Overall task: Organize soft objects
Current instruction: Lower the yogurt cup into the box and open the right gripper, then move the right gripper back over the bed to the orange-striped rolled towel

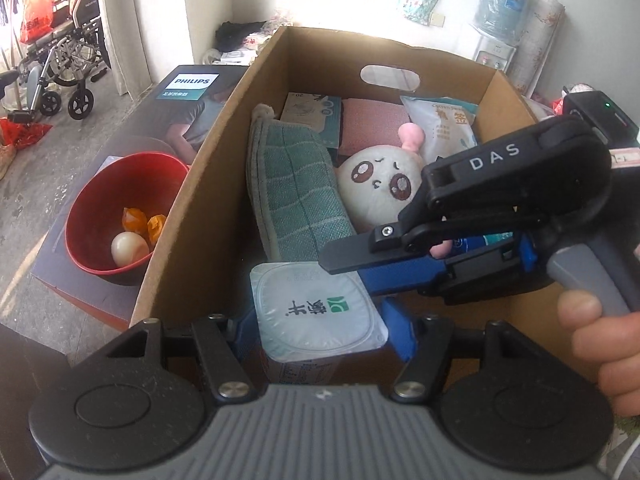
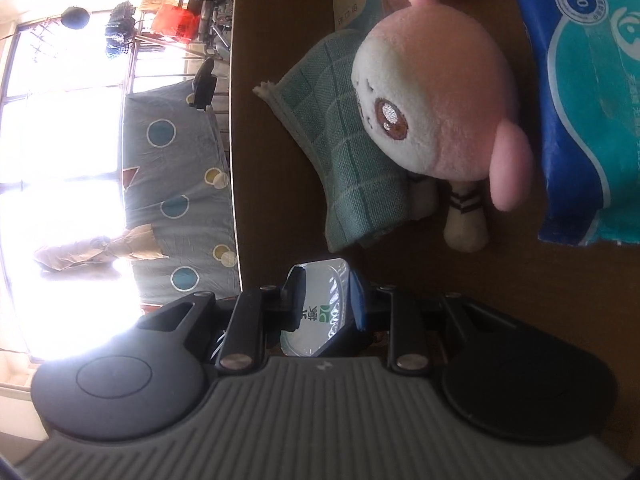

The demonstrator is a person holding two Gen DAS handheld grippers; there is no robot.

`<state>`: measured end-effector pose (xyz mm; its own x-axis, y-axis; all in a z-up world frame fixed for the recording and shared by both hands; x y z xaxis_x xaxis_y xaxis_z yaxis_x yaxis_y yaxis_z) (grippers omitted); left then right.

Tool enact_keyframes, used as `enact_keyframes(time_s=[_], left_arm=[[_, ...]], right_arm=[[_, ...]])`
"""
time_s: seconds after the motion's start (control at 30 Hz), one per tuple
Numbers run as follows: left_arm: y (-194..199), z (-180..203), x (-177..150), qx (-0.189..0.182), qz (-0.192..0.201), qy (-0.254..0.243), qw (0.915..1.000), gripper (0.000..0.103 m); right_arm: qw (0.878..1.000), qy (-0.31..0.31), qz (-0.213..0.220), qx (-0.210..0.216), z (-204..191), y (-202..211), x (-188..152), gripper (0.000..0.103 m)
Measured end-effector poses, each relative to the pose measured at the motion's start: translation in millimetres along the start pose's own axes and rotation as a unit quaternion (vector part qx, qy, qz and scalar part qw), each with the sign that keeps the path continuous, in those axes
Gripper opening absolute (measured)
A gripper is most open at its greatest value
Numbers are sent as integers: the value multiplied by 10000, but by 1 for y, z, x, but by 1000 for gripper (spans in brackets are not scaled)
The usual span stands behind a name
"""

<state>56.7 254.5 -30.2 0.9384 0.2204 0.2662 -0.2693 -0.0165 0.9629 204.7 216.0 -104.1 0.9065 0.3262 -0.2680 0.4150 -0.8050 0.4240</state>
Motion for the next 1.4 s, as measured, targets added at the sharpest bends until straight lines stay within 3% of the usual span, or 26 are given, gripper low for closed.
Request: enact_keyframes(time_s=[0.17, 0.47, 0.9, 1.0, 1.17, 1.4], left_arm=[[9, -2, 1, 166, 309, -5, 9994, 74], [27, -1, 6, 234, 582, -46, 9980, 75], [38, -1, -5, 270, 625, -27, 9977, 75], [46, 6, -8, 191, 740, -76, 9970, 75], [62, 26, -8, -5, 972, -192, 9951, 76], [78, 93, -7, -386, 1284, -824, 9875, 80]], right_arm=[[10000, 11, 40, -12, 1, -5, 1, 28], [9998, -32, 147, -88, 6, 6, 3, 32], [9995, -275, -84, 143, 9, -7, -2, 35], [9998, 5, 169, -63, -2, 10, -8, 44], [9943, 729, 720, -306, -28, 59, -37, 44], [9687, 1273, 2097, -378, -19, 174, -107, 46]])
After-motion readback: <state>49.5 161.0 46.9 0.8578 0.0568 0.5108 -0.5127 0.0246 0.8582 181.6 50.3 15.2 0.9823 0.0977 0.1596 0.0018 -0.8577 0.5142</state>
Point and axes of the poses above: each gripper's, at about its wrist camera, not at the fingertips, and y roughly against the way its jaws point, z to its right, x to its top, the point moved 5 cm from there along -y, roughly the way its jaws point, and after that the axes turned 15 degrees about -z, right-handed, at the moved point
